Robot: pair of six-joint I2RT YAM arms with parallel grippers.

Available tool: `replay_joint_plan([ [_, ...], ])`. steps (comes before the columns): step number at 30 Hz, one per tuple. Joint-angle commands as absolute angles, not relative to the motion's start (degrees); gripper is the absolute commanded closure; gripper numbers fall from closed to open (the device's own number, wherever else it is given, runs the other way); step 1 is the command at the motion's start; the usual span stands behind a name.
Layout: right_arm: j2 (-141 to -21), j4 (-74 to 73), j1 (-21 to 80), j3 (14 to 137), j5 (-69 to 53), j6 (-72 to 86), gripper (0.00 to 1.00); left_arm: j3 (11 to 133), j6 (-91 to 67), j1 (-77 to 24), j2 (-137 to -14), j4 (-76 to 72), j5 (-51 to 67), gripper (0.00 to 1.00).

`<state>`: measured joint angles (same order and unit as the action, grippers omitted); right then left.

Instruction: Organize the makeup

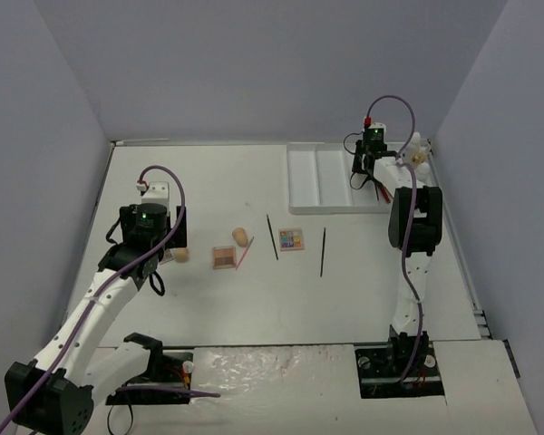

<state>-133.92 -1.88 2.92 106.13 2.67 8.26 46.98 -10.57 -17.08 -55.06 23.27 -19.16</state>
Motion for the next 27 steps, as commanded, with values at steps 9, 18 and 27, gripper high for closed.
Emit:
replay_joint_plan([
  [9,-128.0,1.9,3.0,107.3,0.0,5.0,0.41,48.0,-9.4,-17.3,-55.8,20.4,-19.6,0.03],
  [18,-114.1,1.8,6.9,101.3,-5.5,1.7,0.33,48.2,-9.5,-17.3,-55.7,20.4,-19.1,0.03],
  [27,-105.6,2.0,24.1,88.1,-9.7,-0.1,0.25,48.4,-9.8,-17.3,-55.7,20.6,-19.5,0.03],
])
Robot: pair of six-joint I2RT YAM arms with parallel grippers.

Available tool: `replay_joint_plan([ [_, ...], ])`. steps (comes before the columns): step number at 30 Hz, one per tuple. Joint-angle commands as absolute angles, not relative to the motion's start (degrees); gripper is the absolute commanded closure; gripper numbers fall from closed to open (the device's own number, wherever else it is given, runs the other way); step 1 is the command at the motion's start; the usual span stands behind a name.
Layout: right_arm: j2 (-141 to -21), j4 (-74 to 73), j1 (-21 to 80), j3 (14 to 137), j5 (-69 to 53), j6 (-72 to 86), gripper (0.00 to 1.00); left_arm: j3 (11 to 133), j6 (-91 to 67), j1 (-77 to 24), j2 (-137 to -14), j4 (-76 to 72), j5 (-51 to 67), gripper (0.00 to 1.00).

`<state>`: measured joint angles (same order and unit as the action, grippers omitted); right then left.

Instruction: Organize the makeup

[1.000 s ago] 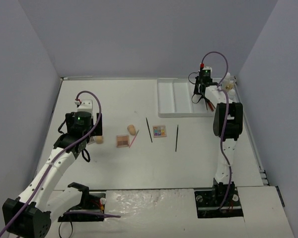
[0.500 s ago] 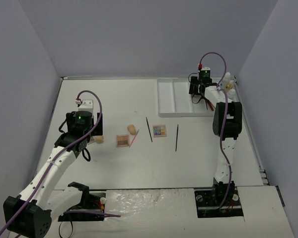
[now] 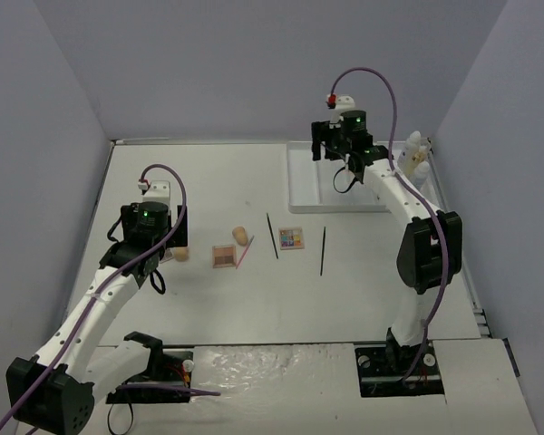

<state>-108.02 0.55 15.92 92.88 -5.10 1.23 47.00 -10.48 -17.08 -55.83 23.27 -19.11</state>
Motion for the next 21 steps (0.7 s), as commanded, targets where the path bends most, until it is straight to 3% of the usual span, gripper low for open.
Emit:
replay_joint_plan([
  [1,-105.7,2.2,26.6,87.1,-10.4,-0.3,0.24,48.4,-9.9,-17.3,-55.6,20.7,-19.6,0.03],
  [11,-114.5,3.1,43.6,87.1,-9.5,5.0,0.23,48.3,-10.4,-17.4,-55.7,21.0,-20.3,0.03],
  [16,-118.1,4.3,46.6,88.3,-6.9,6.9,0.23,48.3,-10.4,-17.4,-55.5,21.0,-20.0,0.03],
  [21,-121.7,5.2,47.4,88.9,-4.7,8.0,0.30,48.2,-10.4,-17.6,-55.6,21.0,-20.0,0.03],
])
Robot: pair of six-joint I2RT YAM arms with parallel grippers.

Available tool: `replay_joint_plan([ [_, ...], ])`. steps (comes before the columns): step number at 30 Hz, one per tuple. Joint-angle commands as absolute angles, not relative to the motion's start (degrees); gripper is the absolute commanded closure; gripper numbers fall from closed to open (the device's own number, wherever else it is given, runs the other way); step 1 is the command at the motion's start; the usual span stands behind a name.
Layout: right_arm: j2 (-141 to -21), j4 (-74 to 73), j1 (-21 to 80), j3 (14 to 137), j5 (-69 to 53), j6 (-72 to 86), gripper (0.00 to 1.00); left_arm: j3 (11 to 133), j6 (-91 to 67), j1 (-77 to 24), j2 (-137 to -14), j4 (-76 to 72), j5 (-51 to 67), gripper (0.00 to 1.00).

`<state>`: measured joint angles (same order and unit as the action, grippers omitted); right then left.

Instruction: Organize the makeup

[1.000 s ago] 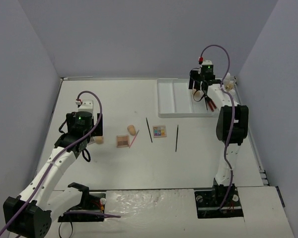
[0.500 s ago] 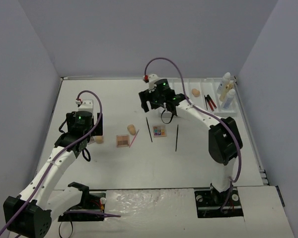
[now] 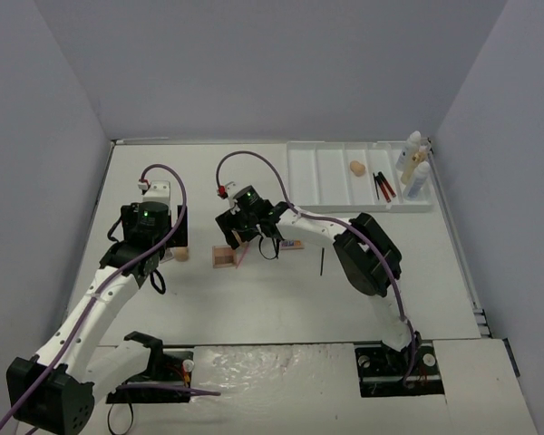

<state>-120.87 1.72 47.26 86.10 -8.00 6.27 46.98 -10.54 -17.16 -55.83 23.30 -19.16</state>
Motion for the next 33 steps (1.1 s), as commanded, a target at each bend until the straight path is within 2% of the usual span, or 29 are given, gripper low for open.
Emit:
replay_joint_plan([
  [1,-122.4,5.5,47.4,88.9,-4.5,8.0,0.32,48.2,-10.4,-17.6,-55.6,21.0,-20.0,0.03],
  [4,-123.1,5.8,47.5,88.7,-4.2,7.9,0.42,48.2,-10.4,-17.7,-55.6,21.0,-20.0,0.03],
  [10,-121.7,6.2,47.3,88.5,-3.5,7.5,0.75,48.2,-10.3,-17.7,-55.8,20.8,-19.9,0.03],
  [12,-120.7,6.2,47.0,88.6,-3.2,7.3,0.90,48.2,-10.3,-17.7,-55.8,20.7,-19.8,0.03],
  [14,-119.1,6.2,46.6,88.4,-2.6,7.1,0.95,48.2,-10.3,-17.7,-56.0,20.8,-19.9,0.03],
  [17,-115.6,6.2,44.2,87.7,-1.4,6.6,0.98,48.3,-10.1,-17.7,-56.0,20.9,-20.0,0.03],
  [22,-111.4,6.2,37.6,85.5,1.1,4.4,0.98,48.3,-10.2,-17.7,-56.2,20.7,-19.8,0.03],
  [33,-106.8,6.2,13.3,80.9,8.2,2.5,0.98,48.5,-9.8,-17.6,-56.5,20.9,-19.5,0.03],
])
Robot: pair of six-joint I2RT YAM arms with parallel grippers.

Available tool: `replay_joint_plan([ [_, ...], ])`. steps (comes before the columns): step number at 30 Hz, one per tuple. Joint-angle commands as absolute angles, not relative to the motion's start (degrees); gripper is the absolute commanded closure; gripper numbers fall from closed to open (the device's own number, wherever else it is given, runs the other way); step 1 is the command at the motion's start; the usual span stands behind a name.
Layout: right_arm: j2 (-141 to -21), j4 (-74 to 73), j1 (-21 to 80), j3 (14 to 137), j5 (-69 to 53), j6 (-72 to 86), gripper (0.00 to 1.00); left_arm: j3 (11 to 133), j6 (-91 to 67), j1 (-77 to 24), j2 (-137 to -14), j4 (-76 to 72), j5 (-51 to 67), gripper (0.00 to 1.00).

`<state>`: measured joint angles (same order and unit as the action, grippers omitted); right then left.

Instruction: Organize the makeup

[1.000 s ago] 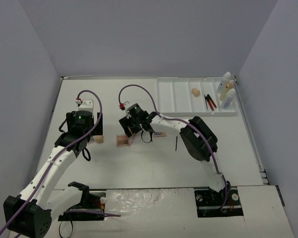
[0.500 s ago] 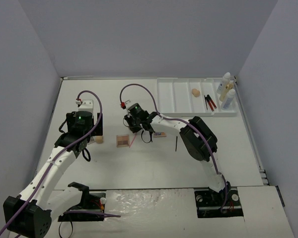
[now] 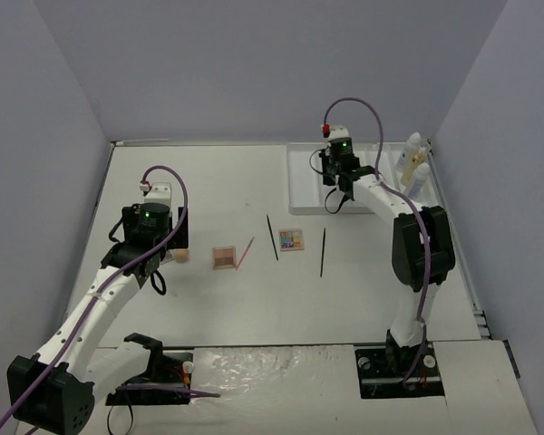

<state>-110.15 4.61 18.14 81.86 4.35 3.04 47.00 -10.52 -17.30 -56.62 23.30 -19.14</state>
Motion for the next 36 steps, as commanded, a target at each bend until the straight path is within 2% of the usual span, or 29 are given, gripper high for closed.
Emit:
replay_joint_plan([
  [1,-106.9,6.3,11.7,80.8,8.2,3.3,0.98,48.5,-9.8,-17.6,-56.6,20.8,-19.4,0.03],
  [11,-114.7,7.4,4.8,85.4,5.1,6.3,0.92,48.6,-9.9,-17.6,-57.5,21.1,-17.9,0.03],
  [17,-119.0,7.6,4.7,87.9,3.2,5.8,0.77,48.8,-10.0,-17.6,-58.3,21.3,-17.5,0.03],
  [26,-119.2,7.5,4.2,89.1,2.3,5.9,0.52,49.2,-10.5,-17.6,-59.6,21.8,-15.6,0.03],
  [36,-109.2,5.1,4.2,87.3,-0.5,9.4,0.41,50.9,-15.5,-17.6,-63.2,24.5,-11.1,0.03],
])
